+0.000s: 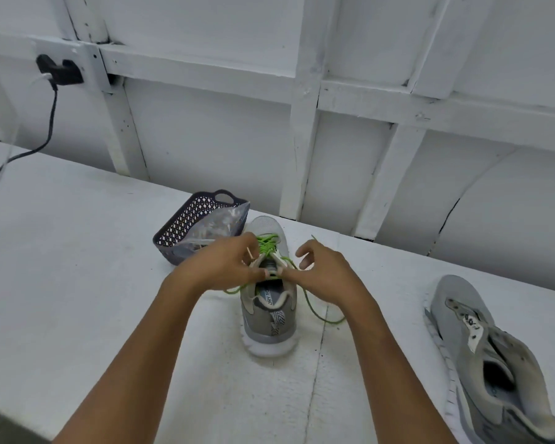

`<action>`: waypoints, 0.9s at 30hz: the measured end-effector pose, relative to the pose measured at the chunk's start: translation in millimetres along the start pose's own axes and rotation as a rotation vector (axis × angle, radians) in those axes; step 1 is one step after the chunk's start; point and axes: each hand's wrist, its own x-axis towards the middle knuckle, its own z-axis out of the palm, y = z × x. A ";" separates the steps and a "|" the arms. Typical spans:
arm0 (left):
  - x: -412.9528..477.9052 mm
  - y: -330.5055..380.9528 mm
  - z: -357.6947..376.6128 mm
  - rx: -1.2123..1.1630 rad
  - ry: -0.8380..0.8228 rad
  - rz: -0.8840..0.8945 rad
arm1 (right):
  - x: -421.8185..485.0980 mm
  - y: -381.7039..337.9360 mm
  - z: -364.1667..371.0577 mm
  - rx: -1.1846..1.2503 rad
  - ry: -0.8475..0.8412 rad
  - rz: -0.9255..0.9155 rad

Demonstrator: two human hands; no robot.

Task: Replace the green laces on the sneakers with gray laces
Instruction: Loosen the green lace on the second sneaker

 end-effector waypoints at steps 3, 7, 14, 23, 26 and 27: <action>3.6 12.5 13.7 0.068 0.106 -0.022 | 0.7 -5.0 8.8 -0.113 -0.050 -0.015; 1.4 24.6 24.0 0.078 0.202 -0.001 | -5.6 3.6 5.3 -0.075 -0.047 -0.003; -9.4 81.7 55.9 0.088 0.126 0.164 | -53.0 50.0 -37.3 -0.098 0.056 0.100; -15.6 105.9 73.9 0.094 0.090 0.224 | -80.3 67.6 -45.7 -0.038 0.132 0.137; -15.1 101.0 77.8 0.129 0.109 0.208 | -78.8 66.5 -38.7 -0.055 0.160 0.112; -14.6 97.5 78.5 0.111 0.107 0.205 | -78.0 64.7 -36.7 -0.060 0.171 0.107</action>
